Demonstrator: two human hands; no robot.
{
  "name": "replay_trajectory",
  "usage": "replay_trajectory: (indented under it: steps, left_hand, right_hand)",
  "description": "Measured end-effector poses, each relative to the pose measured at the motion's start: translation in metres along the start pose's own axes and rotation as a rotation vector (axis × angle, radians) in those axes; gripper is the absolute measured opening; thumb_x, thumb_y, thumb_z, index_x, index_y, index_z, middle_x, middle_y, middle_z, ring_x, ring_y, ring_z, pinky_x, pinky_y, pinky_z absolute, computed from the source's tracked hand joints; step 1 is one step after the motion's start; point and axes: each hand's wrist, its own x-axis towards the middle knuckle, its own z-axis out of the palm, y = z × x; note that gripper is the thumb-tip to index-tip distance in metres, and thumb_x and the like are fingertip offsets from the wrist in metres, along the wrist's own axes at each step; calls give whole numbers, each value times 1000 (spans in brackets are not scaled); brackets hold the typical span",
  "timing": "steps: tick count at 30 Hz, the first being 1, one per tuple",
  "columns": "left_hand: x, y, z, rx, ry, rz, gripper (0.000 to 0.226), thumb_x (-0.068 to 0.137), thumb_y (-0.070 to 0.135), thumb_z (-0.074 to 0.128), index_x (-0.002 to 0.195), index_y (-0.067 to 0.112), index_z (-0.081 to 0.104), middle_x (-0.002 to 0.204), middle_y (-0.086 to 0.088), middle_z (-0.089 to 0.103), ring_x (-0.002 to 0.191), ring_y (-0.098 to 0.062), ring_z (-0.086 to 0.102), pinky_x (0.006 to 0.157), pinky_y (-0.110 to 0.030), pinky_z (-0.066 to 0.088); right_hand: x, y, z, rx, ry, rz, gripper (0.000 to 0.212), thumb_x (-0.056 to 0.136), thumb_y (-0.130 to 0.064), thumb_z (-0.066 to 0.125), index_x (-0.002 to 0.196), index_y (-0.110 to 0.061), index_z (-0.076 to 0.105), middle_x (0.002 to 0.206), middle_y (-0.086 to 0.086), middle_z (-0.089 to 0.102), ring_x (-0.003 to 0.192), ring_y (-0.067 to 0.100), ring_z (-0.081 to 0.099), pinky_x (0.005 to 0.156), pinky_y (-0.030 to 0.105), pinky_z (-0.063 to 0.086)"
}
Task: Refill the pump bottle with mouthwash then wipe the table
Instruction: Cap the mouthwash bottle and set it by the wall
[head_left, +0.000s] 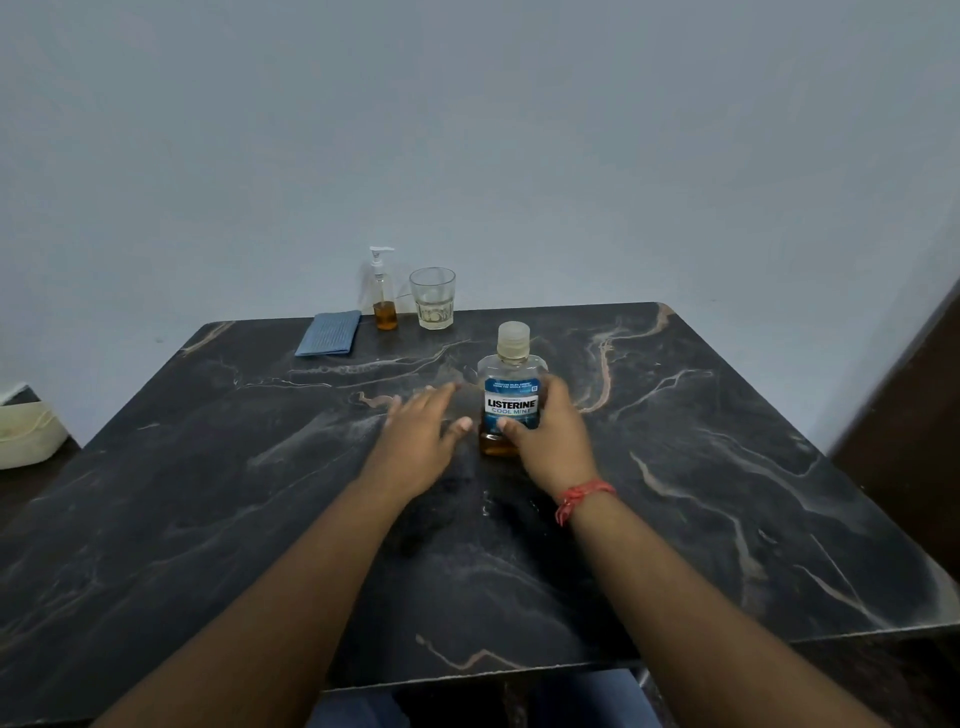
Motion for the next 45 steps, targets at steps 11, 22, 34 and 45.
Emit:
replay_trajectory:
  steps: [11,22,34,45]
  left_hand:
    - [2,-66,-13,309,-120,-210,73,98,69,25,160,32,16,169,2,16,157,-24,7,124,-59,3]
    - [74,-101,0,353,-130,-238,80,92,77,15,160,34,18,170,3,12,157,-24,4,124,-57,1]
    - [101,-115,9,365,-60,-205,77,94,75,18,159,33,23,170,3,14,157,-22,6,125,-52,2]
    - [101,-114,9,369,-57,-207,78,94,75,18,158,33,24,169,3,15,156,-22,8,126,-52,3]
  right_hand:
    - [62,17,8,17,-97,58,42,86,-8,70,124,-21,57,118,-1,68,109,13,62,99,34,49]
    - [219,46,36,-36,-60,53,40,87,-9,69,124,-20,57,123,0,66,115,17,60,102,37,47]
    - [337,69,69,-37,-62,-14,39,89,-10,66,124,-21,55,121,-2,65,113,15,59,106,39,45]
    - [338,65,61,-67,-138,4,45,91,-8,63,133,-19,51,130,2,61,118,18,56,106,34,40]
